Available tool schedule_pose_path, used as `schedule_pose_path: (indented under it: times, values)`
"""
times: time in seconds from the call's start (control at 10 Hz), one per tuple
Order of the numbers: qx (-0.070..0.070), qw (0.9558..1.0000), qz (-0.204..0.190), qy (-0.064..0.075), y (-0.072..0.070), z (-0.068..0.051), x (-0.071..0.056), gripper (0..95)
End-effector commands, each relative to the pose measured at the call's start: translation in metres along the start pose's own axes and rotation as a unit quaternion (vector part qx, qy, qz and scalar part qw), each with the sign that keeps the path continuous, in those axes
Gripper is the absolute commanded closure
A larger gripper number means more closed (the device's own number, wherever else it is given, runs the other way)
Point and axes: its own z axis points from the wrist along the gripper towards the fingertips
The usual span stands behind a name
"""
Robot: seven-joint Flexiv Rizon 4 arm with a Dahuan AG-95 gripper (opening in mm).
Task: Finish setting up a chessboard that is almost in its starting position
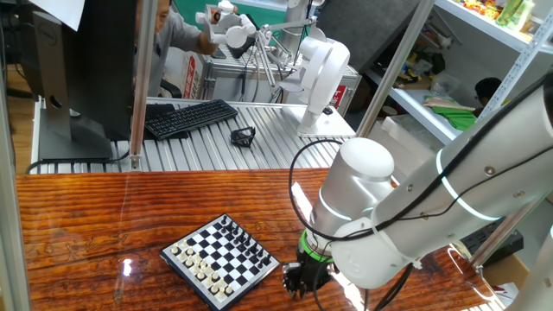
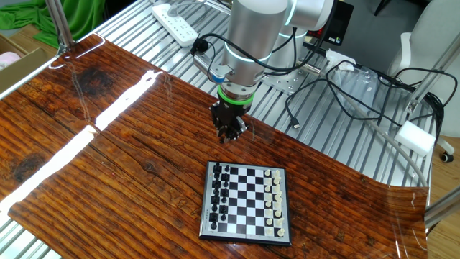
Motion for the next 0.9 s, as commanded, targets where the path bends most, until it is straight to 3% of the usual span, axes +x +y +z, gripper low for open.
schedule_pose_path:
  times: [0.1, 0.3, 0.4, 0.9]
  values:
    - [0.0, 1.0, 0.0, 0.002, 0.0002, -0.0013, 0.0001, 76.0]
    - [0.0, 1.0, -0.002, 0.002, 0.0003, -0.0015, -0.0005, 76.0]
    - [0.001, 1.0, -0.003, 0.002, 0.0003, -0.0016, -0.0005, 95.0]
    - [0.003, 1.0, -0.005, 0.005, 0.0005, -0.002, -0.0004, 95.0]
